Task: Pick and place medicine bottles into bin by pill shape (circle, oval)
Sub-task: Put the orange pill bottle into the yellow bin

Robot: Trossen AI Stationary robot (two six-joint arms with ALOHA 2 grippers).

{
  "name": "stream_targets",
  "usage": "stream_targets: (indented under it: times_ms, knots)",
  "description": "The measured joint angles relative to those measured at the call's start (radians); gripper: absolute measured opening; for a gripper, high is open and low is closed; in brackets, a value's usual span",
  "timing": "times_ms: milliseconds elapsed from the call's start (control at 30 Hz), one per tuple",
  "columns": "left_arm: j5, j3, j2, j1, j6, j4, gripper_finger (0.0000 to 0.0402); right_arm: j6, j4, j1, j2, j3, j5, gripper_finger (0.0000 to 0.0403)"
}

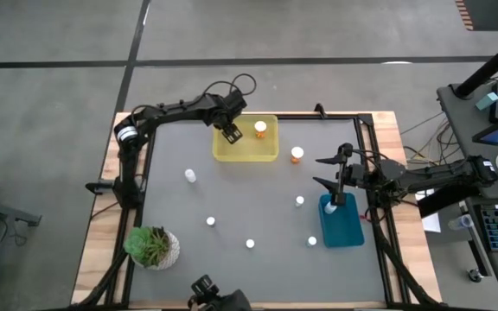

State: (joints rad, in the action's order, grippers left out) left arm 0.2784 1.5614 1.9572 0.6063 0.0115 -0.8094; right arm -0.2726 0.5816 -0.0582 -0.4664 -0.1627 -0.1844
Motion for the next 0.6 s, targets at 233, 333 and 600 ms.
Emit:
stream_targets:
  times_ms: [233,333,600]
  knots:
    - [-0.019,-0.003,0.003,0.002,0.003,0.009,0.0193,0.000,0.000,0.000,0.000,0.000,0.000,0.0244]
    - [-0.019,-0.003,0.003,0.003,0.007,0.009,0.0215,0.000,0.000,0.000,0.000,0.000,0.000,0.0244]
    - [-0.019,-0.013,0.003,0.003,0.007,0.015,0.0229,0.000,0.000,0.000,0.000,0.000,0.000,0.0244]
